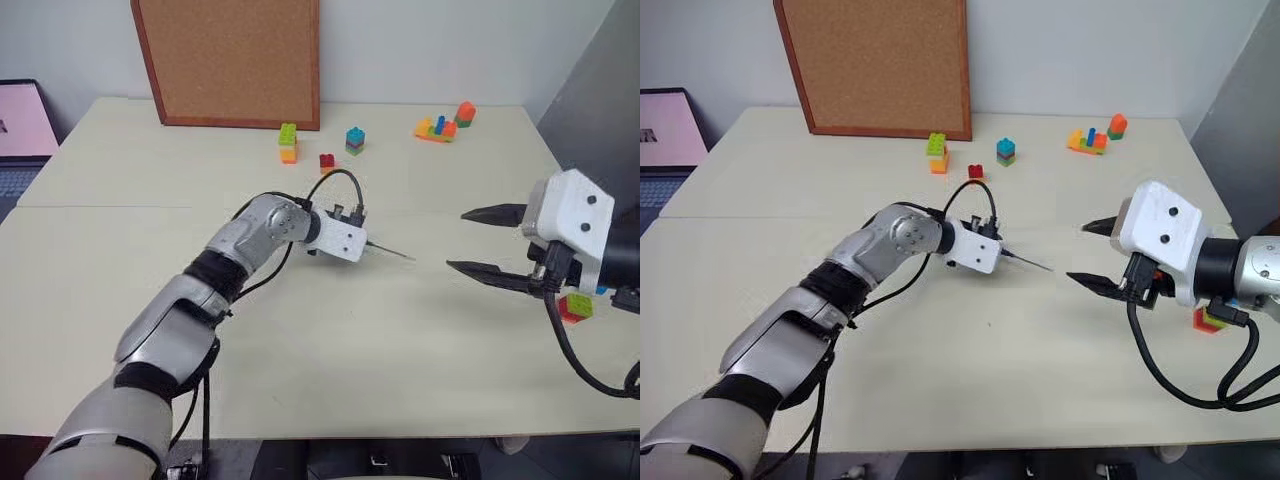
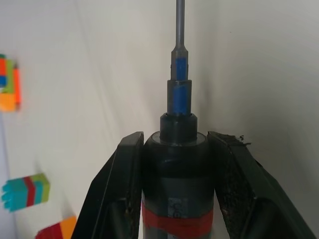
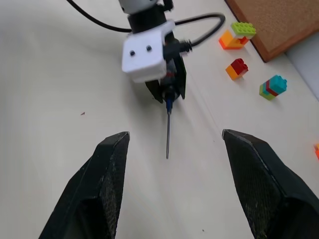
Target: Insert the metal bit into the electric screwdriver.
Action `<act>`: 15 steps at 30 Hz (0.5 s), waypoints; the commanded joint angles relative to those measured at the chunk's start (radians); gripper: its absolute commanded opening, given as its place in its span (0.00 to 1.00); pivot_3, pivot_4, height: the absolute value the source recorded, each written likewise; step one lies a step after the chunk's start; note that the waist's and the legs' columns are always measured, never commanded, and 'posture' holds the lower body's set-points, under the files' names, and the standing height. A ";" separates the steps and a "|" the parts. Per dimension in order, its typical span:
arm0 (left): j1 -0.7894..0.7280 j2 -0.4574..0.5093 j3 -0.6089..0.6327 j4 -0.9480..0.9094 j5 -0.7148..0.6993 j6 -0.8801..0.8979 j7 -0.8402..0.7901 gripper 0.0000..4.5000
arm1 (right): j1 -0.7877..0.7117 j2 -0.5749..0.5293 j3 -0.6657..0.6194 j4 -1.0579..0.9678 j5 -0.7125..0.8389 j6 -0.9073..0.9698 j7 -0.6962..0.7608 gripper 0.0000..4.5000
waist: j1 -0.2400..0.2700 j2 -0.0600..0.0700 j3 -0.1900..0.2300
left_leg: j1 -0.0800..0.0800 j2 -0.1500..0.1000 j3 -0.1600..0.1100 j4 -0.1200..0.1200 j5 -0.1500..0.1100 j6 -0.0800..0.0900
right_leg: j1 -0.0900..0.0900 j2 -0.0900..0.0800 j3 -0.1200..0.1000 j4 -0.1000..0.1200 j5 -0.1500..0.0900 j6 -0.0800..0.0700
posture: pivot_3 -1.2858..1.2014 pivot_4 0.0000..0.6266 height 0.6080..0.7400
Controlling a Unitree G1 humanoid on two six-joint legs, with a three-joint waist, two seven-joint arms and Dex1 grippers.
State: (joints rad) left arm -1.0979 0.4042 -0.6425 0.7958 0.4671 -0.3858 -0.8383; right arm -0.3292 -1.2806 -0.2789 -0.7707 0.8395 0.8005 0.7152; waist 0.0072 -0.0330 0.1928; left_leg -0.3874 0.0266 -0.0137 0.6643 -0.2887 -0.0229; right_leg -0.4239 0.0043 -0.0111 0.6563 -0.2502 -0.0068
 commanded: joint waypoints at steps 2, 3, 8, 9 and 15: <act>-0.034 -0.062 -0.010 0.144 0.033 -0.064 0.009 0.44 | -0.004 0.017 -0.001 -0.020 -0.029 -0.017 0.004 0.69 | 0.002 0.000 0.000 | 0.001 0.000 0.000 0.000 0.000 0.000 | 0.001 0.000 0.000 0.001 -0.001 0.001 | 0.52 0.24 1.00; -0.038 -0.065 -0.006 0.158 0.035 -0.077 0.009 0.52 | -0.004 0.020 0.000 -0.022 -0.031 -0.015 0.004 0.69 | 0.004 0.000 0.000 | 0.003 0.000 0.000 0.000 0.000 0.000 | 0.002 0.000 -0.001 0.001 -0.001 0.001 | 0.52 0.24 1.00; -0.050 -0.076 0.049 0.179 -0.006 -0.090 -0.039 0.72 | 0.000 0.037 -0.001 -0.028 -0.038 -0.002 0.004 0.69 | 0.005 0.000 0.000 | 0.005 0.000 0.000 0.001 0.000 0.000 | 0.003 0.000 0.000 0.004 -0.001 0.001 | 0.52 0.24 1.00; -0.055 -0.075 0.070 0.173 -0.025 -0.084 -0.051 0.77 | 0.000 0.038 0.000 -0.026 -0.042 -0.002 0.006 0.69 | 0.005 0.000 0.000 | 0.005 0.000 0.000 0.001 0.000 0.000 | 0.003 -0.001 0.000 0.005 -0.001 0.001 | 0.52 0.24 1.00; -0.048 -0.024 0.214 0.062 -0.176 -0.009 -0.154 0.99 | 0.002 0.038 0.009 -0.003 -0.075 -0.015 0.022 0.69 | 0.004 0.000 0.000 | 0.005 0.001 0.000 0.001 0.000 0.000 | 0.002 0.000 -0.001 0.006 0.000 0.001 | 0.52 0.24 1.00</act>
State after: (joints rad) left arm -1.1414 0.3500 -0.5094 0.9337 0.3775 -0.4354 -0.9489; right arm -0.3270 -1.2410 -0.2520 -0.7800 0.7864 0.7995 0.7275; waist 0.0108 -0.0328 0.1927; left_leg -0.3832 0.0273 -0.0136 0.6656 -0.2887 -0.0229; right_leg -0.4222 0.0040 -0.0117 0.6625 -0.2502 -0.0065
